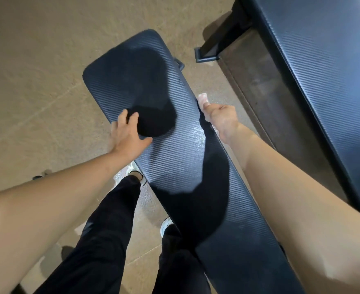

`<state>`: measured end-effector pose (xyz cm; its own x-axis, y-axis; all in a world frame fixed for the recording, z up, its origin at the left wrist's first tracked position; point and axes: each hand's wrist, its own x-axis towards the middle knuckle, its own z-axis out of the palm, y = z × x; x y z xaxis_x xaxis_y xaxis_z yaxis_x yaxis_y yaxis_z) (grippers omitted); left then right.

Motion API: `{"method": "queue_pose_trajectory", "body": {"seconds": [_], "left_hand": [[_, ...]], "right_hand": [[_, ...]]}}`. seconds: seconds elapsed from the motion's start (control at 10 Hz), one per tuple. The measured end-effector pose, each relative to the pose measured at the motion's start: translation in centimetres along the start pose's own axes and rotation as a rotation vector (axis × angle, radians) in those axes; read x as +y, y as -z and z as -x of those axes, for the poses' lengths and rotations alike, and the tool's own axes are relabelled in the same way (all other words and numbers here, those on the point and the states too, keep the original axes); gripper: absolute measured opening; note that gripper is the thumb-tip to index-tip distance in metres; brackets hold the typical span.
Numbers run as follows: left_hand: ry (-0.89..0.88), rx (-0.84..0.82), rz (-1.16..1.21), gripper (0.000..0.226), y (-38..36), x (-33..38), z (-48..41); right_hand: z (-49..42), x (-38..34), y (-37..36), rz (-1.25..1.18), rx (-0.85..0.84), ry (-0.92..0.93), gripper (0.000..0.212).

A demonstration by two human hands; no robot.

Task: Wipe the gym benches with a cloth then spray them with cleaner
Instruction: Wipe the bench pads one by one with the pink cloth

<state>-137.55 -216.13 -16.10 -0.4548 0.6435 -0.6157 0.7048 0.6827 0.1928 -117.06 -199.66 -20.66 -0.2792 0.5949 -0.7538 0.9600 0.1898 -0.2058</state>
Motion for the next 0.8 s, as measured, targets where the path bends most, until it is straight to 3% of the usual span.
{"method": "queue_pose_trajectory", "body": {"seconds": [0.1, 0.2, 0.4, 0.5, 0.8], "left_hand": [[0.054, 0.039, -0.094, 0.094, 1.1, -1.4, -2.3], [0.02, 0.028, -0.107, 0.09, 2.0, -2.6, -3.7], [-0.128, 0.01, -0.068, 0.073, 4.0, -5.1, -4.8], [-0.126, -0.008, -0.034, 0.089, 5.2, -6.0, -6.0], [-0.187, -0.014, 0.058, 0.091, 6.6, -7.3, -7.4]], "right_hand": [[-1.5, -1.6, 1.8, -0.348, -0.043, -0.144, 0.056], [-3.6, -4.7, 3.0, -0.999, 0.104, -0.288, 0.024], [-6.2, -9.4, 5.9, -0.885, 0.104, -0.222, 0.057], [-7.1, -11.8, 7.8, -0.906, 0.115, -0.197, 0.065], [-12.2, -17.1, 11.2, -0.888, 0.092, -0.132, 0.037]]}}
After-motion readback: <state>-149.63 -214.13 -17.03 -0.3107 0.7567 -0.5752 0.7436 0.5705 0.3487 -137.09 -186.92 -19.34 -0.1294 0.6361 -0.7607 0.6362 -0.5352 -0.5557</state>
